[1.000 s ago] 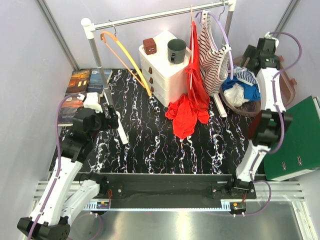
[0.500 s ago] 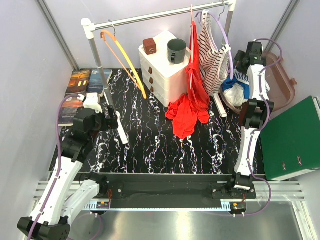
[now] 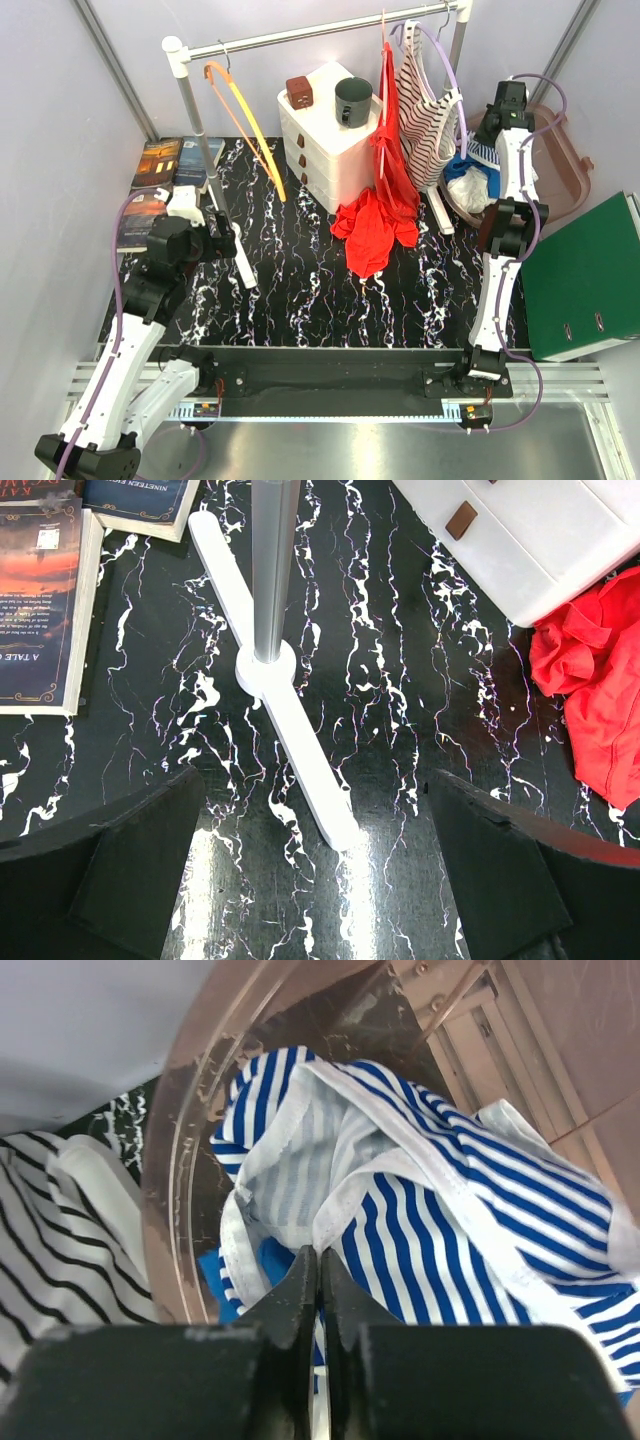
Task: Place the tank top on the hanger
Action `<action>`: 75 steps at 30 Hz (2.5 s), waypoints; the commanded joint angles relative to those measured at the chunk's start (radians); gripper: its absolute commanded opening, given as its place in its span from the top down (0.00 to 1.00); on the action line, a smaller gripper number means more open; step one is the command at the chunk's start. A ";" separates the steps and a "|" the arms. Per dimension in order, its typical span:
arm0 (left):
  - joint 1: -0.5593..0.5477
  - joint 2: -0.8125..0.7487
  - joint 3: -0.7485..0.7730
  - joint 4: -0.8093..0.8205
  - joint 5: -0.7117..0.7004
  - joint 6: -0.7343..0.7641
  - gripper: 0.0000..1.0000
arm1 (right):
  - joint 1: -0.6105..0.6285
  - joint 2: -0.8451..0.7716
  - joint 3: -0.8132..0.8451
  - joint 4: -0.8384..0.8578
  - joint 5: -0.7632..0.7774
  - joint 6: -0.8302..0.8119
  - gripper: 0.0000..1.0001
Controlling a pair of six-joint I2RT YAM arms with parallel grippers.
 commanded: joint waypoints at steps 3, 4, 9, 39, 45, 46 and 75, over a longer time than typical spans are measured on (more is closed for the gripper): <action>0.004 -0.027 -0.008 0.034 -0.028 0.013 0.01 | -0.001 -0.115 -0.008 0.024 -0.081 -0.007 1.00; 0.004 -0.029 -0.008 0.036 -0.031 0.011 0.01 | -0.001 -0.121 -0.028 0.026 -0.084 -0.003 1.00; 0.004 -0.026 -0.009 0.036 -0.019 0.010 0.01 | -0.004 -0.193 0.027 0.026 -0.037 -0.016 1.00; 0.007 -0.057 -0.017 0.051 -0.051 -0.019 0.01 | -0.010 -1.236 -0.315 0.228 -0.257 0.029 1.00; 0.007 -0.072 -0.020 0.051 -0.066 -0.019 0.01 | -0.012 -1.215 -0.213 0.269 -0.737 0.260 1.00; 0.007 -0.075 -0.020 0.051 -0.068 -0.019 0.01 | -0.012 -1.209 -0.222 0.341 -0.804 0.311 1.00; 0.006 -0.078 0.010 0.132 0.053 -0.049 0.01 | 0.574 -1.048 -0.324 0.343 -0.928 0.258 1.00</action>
